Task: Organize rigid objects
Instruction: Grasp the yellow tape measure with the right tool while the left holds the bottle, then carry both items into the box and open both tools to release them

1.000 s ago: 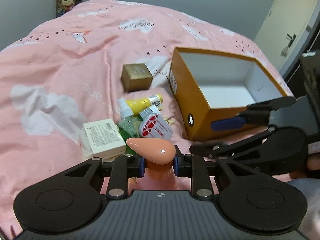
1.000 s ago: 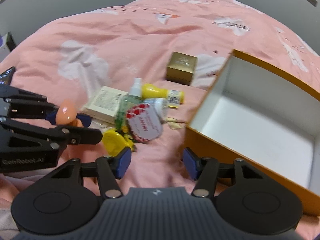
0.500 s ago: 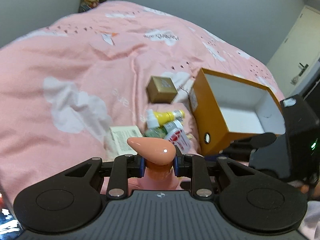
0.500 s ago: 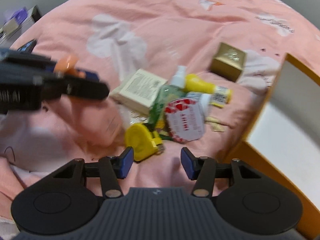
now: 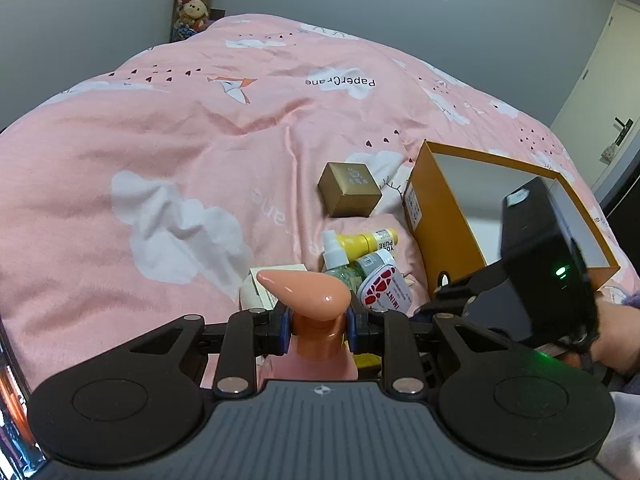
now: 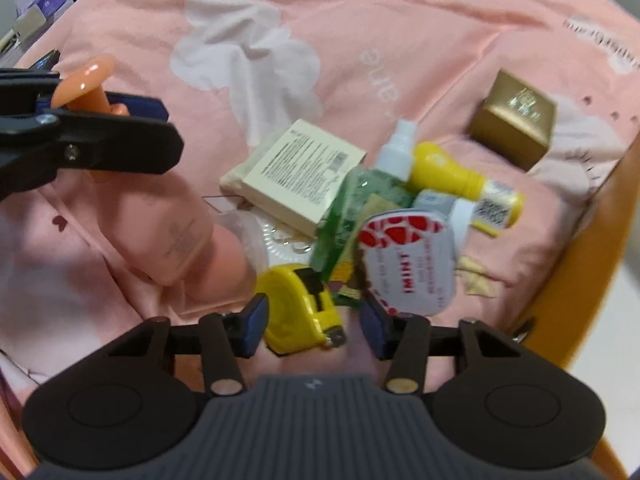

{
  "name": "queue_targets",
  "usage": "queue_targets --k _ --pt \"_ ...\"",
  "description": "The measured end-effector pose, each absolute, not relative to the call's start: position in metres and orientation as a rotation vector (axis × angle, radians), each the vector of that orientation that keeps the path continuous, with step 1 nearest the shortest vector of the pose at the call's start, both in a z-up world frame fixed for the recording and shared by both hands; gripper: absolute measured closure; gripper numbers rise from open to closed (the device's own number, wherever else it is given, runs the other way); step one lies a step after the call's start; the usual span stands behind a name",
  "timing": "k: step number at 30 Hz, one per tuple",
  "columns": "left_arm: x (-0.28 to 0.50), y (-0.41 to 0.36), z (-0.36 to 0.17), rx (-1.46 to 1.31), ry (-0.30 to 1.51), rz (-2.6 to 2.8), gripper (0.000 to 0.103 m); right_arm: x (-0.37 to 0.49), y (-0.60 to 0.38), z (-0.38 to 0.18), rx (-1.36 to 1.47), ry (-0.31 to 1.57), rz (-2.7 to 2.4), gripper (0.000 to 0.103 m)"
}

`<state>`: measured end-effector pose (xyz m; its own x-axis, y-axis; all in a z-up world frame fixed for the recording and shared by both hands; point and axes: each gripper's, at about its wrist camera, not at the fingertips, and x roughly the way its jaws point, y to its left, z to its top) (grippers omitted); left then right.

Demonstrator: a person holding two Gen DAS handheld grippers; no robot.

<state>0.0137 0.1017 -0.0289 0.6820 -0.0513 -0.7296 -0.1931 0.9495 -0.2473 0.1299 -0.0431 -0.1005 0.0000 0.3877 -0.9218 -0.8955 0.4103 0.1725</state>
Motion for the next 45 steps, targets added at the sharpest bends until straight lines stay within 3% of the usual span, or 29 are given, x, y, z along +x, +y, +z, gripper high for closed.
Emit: queue_targets --k 9,21,32,38,45 --pt "0.017 0.092 -0.029 -0.305 0.819 0.061 0.074 0.124 -0.049 -0.096 -0.508 1.155 1.116 0.082" --pt "0.016 0.074 -0.012 -0.273 0.778 0.032 0.075 0.119 -0.097 -0.031 -0.423 0.981 1.000 0.084" --pt "0.047 0.034 0.035 -0.209 0.611 -0.075 0.075 0.139 -0.163 0.055 -0.222 0.756 0.807 0.084" --pt "0.083 -0.001 0.047 -0.209 0.538 -0.188 0.075 0.168 -0.198 0.059 -0.168 0.760 0.632 0.084" --pt "0.132 -0.031 0.015 -0.243 0.651 -0.288 0.075 0.198 -0.232 0.031 -0.116 0.867 0.479 0.084"
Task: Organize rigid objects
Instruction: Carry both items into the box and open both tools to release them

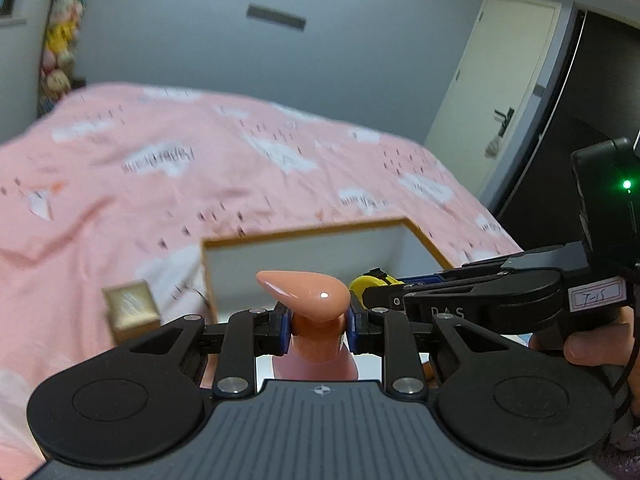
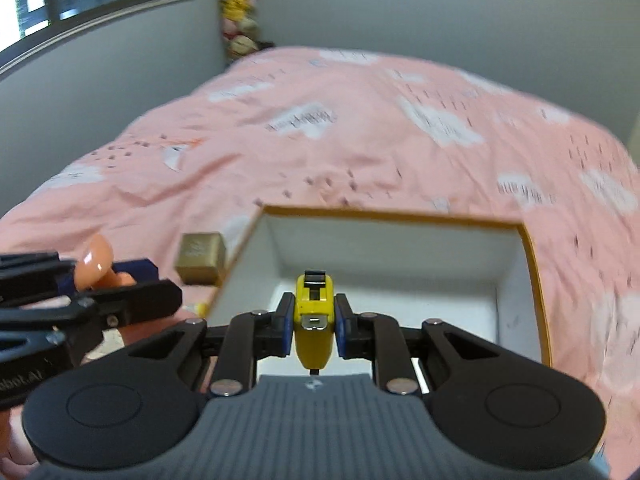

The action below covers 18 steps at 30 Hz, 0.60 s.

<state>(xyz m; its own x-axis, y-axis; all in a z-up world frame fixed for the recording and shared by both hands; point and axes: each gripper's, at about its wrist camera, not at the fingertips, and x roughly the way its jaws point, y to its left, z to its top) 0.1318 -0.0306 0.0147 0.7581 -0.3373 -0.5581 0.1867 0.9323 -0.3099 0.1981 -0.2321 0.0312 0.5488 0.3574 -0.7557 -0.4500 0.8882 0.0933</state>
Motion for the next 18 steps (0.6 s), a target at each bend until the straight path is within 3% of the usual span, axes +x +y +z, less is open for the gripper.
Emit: queue_targets --k 8,18 --pt "0.154 -0.046 -0.004 -0.207 0.717 -0.304 0.075 0.215 -0.249 -0.009 -0.039 1.003 0.420 0.084" --pt "0.170 -0.065 -0.022 -0.114 0.720 -0.260 0.075 0.231 -0.252 -0.027 0.012 1.044 0.372 0.084"
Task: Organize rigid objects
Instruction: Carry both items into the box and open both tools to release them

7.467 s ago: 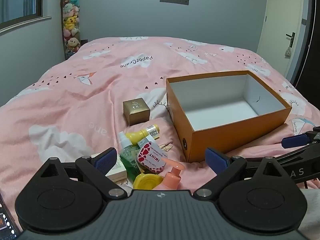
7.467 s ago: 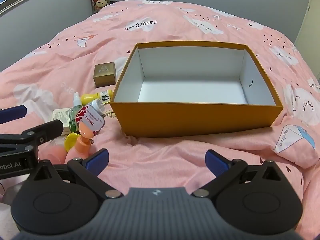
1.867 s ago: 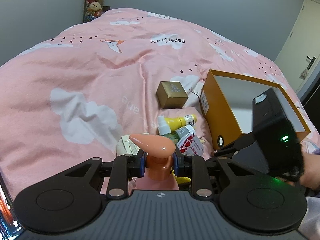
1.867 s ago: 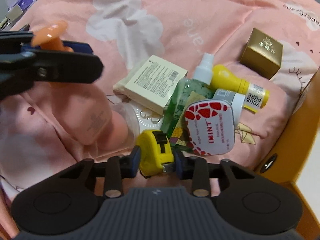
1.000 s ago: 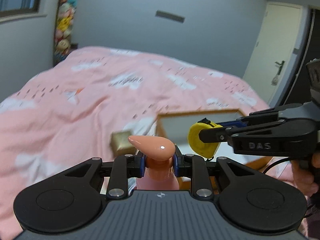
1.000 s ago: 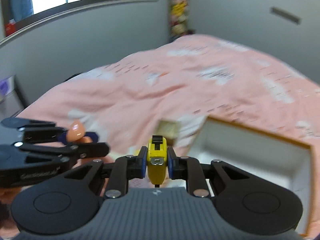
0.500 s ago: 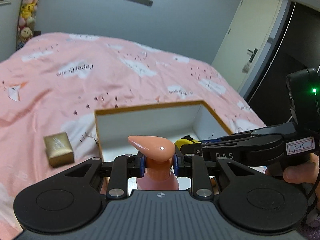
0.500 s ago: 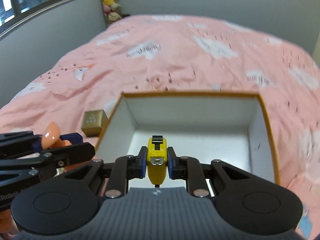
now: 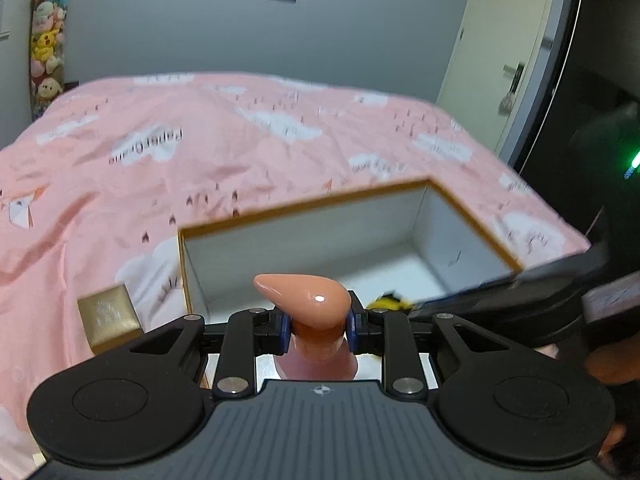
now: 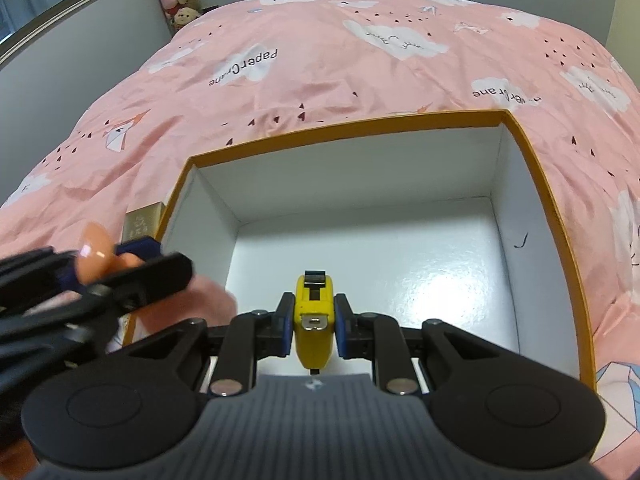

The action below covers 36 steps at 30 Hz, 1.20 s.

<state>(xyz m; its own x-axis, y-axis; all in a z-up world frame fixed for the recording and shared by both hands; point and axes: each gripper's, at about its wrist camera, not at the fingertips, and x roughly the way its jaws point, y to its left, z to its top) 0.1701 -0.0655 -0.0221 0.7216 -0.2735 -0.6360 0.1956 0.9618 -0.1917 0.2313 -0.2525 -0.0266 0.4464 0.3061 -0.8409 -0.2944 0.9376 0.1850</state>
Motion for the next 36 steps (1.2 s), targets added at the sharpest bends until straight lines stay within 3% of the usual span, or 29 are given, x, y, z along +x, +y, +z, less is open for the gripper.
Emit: queue_targets --k 13,19,21,23,26,28,36 --pt "0.171 -0.076 -0.058 -0.011 0.880 -0.228 0.075 0.232 -0.254 -0.040 0.027 1.080 0.376 0.084" --pt "0.171 -0.072 -0.069 -0.025 0.941 -0.196 0.070 0.230 -0.250 -0.042 0.026 1.088 0.388 0.084" --pt "0.170 -0.070 -0.068 -0.023 0.939 -0.189 0.065 0.229 -0.249 -0.043 0.022 1.092 0.388 0.084" --pt "0.168 -0.068 -0.065 -0.029 0.931 -0.185 0.045 0.229 -0.250 -0.044 0.022 1.097 0.387 0.084" --pt "0.163 -0.065 -0.058 -0.040 0.903 -0.197 0.023 0.229 -0.250 -0.044 0.022 1.101 0.382 0.084" --pt "0.158 -0.065 -0.052 -0.033 0.881 -0.179 0.019 0.229 -0.249 -0.044 0.020 1.103 0.377 0.084" --pt "0.135 -0.042 -0.023 -0.128 0.760 -0.157 0.017 0.231 -0.247 -0.043 0.034 1.098 0.378 0.085"
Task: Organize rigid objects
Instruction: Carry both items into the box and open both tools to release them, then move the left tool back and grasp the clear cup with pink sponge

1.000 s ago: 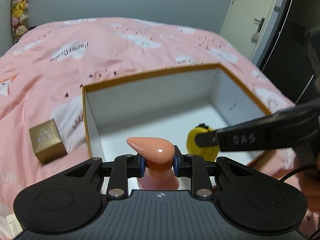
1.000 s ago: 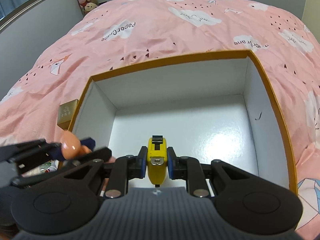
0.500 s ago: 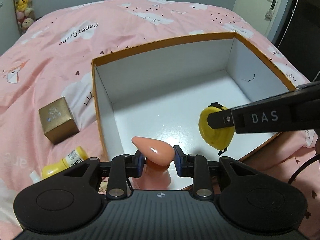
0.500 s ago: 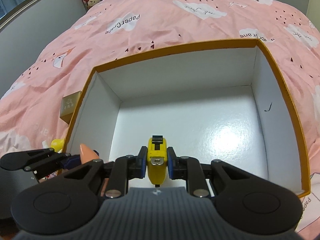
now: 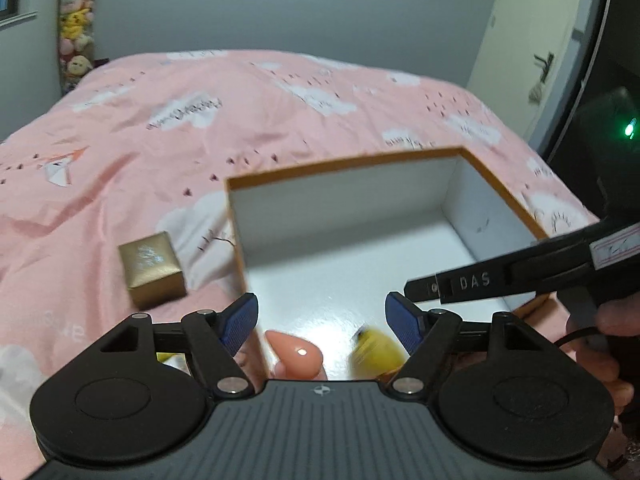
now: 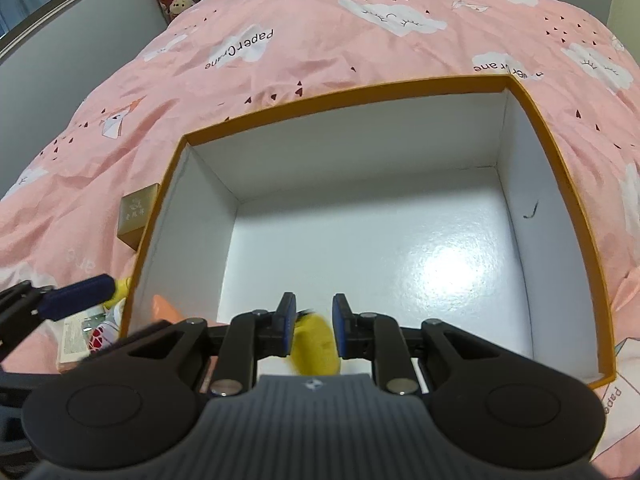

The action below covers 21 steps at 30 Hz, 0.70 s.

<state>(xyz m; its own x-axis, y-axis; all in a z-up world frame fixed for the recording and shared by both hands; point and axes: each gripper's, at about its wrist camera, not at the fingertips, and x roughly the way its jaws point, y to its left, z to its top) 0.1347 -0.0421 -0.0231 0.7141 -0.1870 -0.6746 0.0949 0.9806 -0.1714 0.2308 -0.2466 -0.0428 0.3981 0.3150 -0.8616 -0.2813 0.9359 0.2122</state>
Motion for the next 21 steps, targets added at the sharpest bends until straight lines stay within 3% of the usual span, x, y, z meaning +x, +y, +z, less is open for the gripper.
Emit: queue_targets --k 6,10,12,14,15,17,21 --pt "0.127 -0.025 -0.021 -0.180 0.767 -0.111 0.017 0.231 -0.229 -0.046 0.026 1.124 0.437 0.088" --pt "0.120 -0.013 -0.023 -0.214 0.772 -0.086 0.018 0.226 -0.218 -0.045 -0.014 1.119 0.449 0.085" --pt "0.116 -0.008 -0.022 -0.219 0.769 -0.079 0.018 0.221 -0.214 -0.042 -0.041 1.091 0.444 0.076" --pt "0.111 -0.005 -0.021 -0.216 0.760 -0.069 0.018 0.215 -0.211 -0.036 -0.054 1.052 0.446 0.056" --pt "0.109 -0.004 -0.020 -0.218 0.754 -0.067 0.018 0.212 -0.211 -0.032 -0.055 1.024 0.454 0.052" --pt "0.103 -0.002 -0.017 -0.221 0.738 -0.074 0.019 0.204 -0.210 -0.022 -0.059 0.969 0.465 0.031" --pt "0.092 -0.002 -0.010 -0.193 0.696 -0.092 0.018 0.185 -0.205 -0.001 -0.094 0.849 0.479 0.010"
